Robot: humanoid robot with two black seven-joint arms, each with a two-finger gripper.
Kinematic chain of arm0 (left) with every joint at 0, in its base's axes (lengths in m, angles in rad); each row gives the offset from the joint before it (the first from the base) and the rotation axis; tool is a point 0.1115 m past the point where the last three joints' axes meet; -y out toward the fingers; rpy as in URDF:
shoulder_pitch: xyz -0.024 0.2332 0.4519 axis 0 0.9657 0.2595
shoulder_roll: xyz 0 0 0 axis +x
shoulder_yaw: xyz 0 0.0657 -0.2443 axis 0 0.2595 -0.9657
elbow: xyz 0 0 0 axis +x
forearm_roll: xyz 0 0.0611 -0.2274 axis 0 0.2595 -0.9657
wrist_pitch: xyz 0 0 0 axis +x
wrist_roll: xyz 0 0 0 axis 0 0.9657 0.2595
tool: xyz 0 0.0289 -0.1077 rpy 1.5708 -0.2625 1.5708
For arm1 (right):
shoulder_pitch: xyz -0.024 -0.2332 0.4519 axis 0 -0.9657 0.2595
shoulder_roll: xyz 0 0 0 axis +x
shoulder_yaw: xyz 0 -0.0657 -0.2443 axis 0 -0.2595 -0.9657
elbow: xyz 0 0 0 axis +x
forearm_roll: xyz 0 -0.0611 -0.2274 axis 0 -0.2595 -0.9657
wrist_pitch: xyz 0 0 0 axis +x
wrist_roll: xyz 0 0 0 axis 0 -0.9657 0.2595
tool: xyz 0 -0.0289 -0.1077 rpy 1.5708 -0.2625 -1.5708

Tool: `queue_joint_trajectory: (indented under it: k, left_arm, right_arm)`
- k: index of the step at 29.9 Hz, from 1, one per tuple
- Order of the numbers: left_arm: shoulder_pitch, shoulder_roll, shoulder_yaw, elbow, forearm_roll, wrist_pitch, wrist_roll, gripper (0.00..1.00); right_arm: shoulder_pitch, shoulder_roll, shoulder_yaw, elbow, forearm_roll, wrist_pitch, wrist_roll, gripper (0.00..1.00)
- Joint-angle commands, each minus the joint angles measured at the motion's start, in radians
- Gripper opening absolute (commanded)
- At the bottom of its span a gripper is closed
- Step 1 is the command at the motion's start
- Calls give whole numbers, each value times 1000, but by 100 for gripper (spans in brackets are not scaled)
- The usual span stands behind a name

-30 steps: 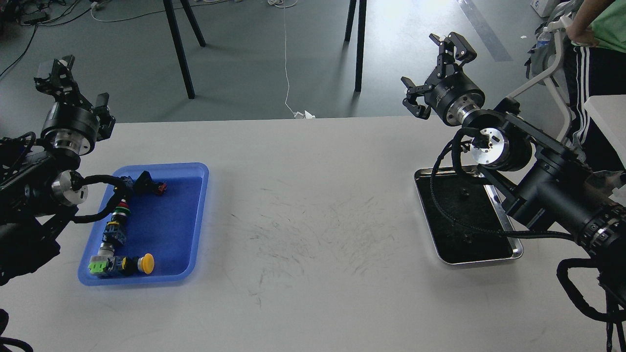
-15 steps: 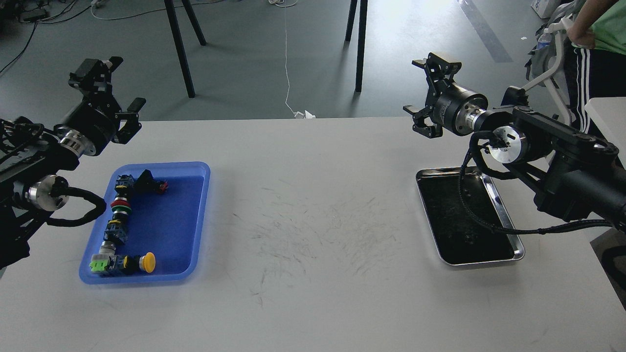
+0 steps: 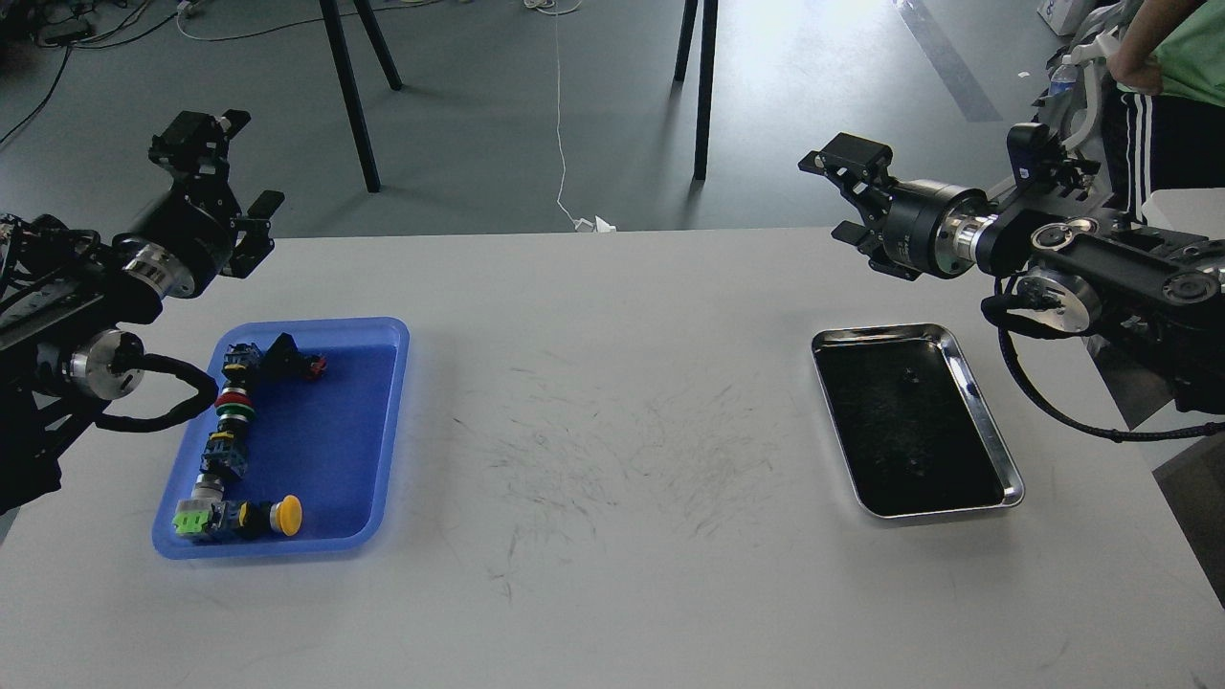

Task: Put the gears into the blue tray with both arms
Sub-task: 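Swing the right gripper out over the metal tray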

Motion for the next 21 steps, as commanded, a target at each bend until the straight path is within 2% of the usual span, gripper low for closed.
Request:
queue_joint_trajectory:
  k: [1, 6, 11, 21]
  left_arm:
    - [-12, 0, -1, 5, -1, -4, 24, 99]
    - [-21, -14, 1, 46, -1, 0, 22, 99]
    - [-27, -30, 1, 51, 5, 25, 21, 99]
    - [-27, -31, 1, 49, 9, 36, 22, 99]
  right_arm:
    - [74, -51, -122, 53, -78, 44, 7, 98]
    - [175, -95, -254, 90, -230, 136, 73, 98]
    - [191, -146, -268, 110, -544, 192, 141, 98]
    - [172, -226, -392, 99, -952, 193, 283, 98]
